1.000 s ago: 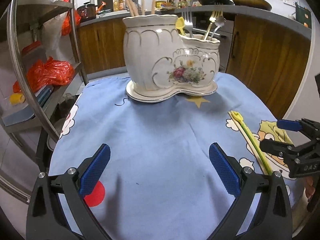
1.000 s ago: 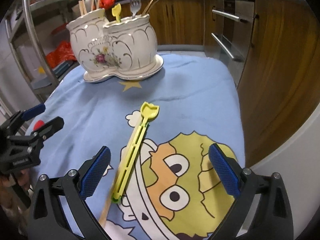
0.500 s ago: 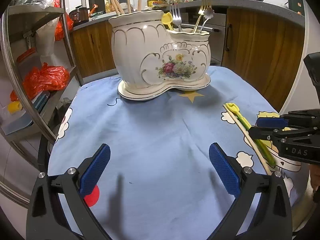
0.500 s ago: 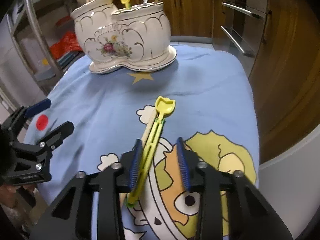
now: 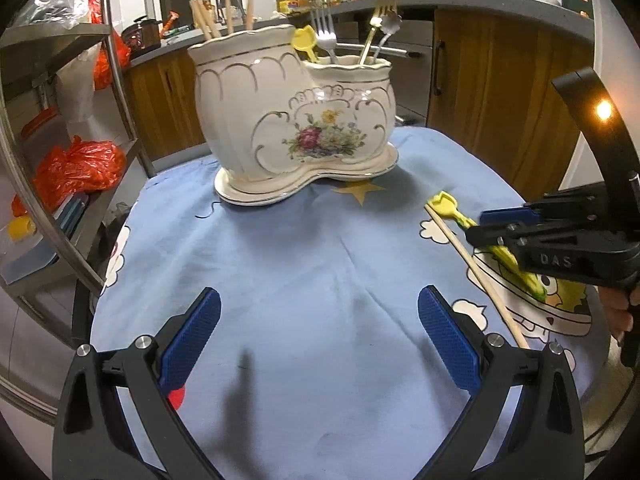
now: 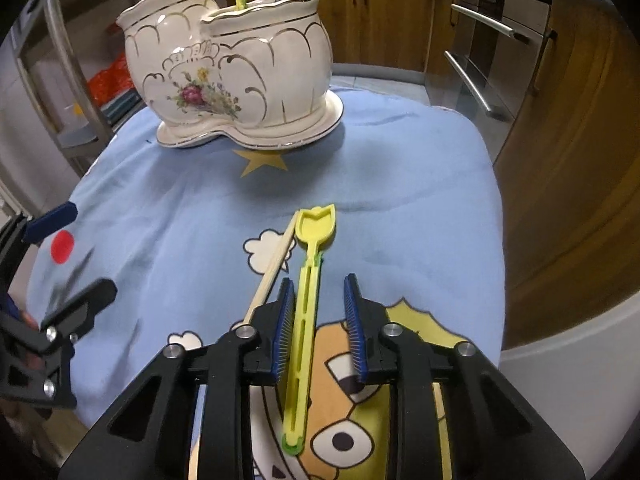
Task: Organize utensils
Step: 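Grasp the yellow stick with the right tool while the left tool grasps the wooden chopstick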
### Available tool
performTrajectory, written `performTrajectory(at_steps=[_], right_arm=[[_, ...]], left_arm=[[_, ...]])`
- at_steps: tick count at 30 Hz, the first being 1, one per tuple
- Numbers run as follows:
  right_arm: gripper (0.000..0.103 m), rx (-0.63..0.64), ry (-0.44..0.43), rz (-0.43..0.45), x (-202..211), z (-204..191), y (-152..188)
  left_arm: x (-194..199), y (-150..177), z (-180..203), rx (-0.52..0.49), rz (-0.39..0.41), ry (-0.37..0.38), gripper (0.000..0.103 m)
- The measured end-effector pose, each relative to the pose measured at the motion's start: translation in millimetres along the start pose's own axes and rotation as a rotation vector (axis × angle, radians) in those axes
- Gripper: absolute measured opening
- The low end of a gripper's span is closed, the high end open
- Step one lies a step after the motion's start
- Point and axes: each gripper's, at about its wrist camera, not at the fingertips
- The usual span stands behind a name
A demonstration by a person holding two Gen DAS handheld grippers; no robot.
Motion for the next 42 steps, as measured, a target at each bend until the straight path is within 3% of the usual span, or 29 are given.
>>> performTrajectory(at_steps=[5,18,20,25,29,31,33,36,42], right_arm=[[0.011,-0.025,-0.054,0.019,8.6,8.3,3.1],[0.011,-0.022,-0.064,0.146,59.0,26.1,29.0],[0.011,-0.015,-0.070,0.158,63.2,27.3,31.7],[0.011,-0.017,-0.083,0.180,70.2,31.6,37.8],[0.011,-0.018,-0.098,0.184,72.4,34.1,40.5],[0.011,-0.020,-0.110,0.182,72.2,35.0,41.6],[0.011,-0.023,-0.118,0.180,71.0,35.3,42.0],[0.011,-0.021,-0.131,0.165,66.9,34.4,42.0],[0.011,0.011,-0.156,0.067,51.1,26.8,45.0]], left_arm=[[2.2,-3.9,11.4,-0.036,-0.017,0.020,0.097],[2.0,-14.3,77.0,-0.141,-0.129,0.087,0.096],[0.3,-16.3,88.7,-0.156,-0.142,0.089,0.086],[-12.7,-18.3,99.2,-0.136,-0.225,0.105,0.047],[-14.1,-20.2,99.8,-0.125,-0.227,0.111,0.031],[-15.0,-21.0,98.7,-0.119,-0.230,0.119,0.018],[-15.1,-20.9,96.3,-0.118,-0.230,0.121,0.011],[-14.0,-20.3,92.9,-0.122,-0.226,0.134,0.009],[-2.6,-9.7,79.6,-0.251,-0.197,0.098,0.007]])
Point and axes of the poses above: each gripper's, at about its wrist camera, not at the fingertips, and x roughly against the way its jaws point, z to its right, y to its underside, and after that the axes turned 10 degrees about -y, right-handed
